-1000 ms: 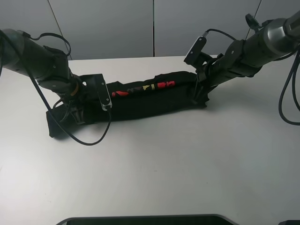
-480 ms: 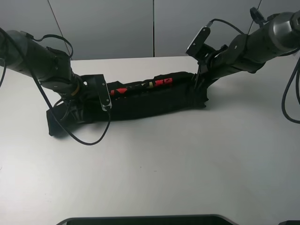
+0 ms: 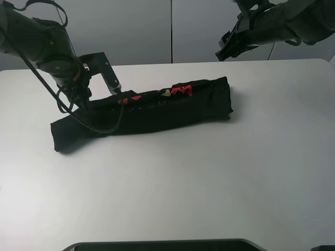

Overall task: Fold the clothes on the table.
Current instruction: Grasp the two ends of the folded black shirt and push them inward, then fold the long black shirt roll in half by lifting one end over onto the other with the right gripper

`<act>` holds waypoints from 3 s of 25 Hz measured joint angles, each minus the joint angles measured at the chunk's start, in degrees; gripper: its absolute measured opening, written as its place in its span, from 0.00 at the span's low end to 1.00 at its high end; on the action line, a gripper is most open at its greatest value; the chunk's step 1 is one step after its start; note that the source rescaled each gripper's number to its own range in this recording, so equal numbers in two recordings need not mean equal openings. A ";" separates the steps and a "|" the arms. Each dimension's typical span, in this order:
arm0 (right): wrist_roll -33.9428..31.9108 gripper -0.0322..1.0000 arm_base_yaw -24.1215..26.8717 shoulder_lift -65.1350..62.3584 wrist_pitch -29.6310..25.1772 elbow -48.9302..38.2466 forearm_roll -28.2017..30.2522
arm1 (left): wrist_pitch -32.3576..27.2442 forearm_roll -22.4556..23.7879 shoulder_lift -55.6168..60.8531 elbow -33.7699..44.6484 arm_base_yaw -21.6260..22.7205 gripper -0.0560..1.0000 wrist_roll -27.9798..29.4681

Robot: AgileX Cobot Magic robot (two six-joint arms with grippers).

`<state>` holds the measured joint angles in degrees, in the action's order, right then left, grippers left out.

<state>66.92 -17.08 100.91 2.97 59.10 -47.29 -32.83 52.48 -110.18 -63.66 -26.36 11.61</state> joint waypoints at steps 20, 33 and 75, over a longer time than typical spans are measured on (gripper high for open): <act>-11.91 0.94 11.19 4.17 -28.31 0.00 -10.68 | -1.06 -31.33 7.76 -0.12 0.00 0.70 0.10; -12.04 0.94 11.19 15.76 -27.64 0.00 -9.00 | -4.88 -33.24 4.05 -0.12 0.00 0.82 3.86; -45.86 0.13 7.74 19.32 -36.71 5.94 26.59 | -3.66 -33.03 2.01 -0.12 0.00 0.82 3.41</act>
<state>21.05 -9.34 120.23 -33.74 65.04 -20.70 -36.50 19.45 -108.17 -63.78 -26.36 15.02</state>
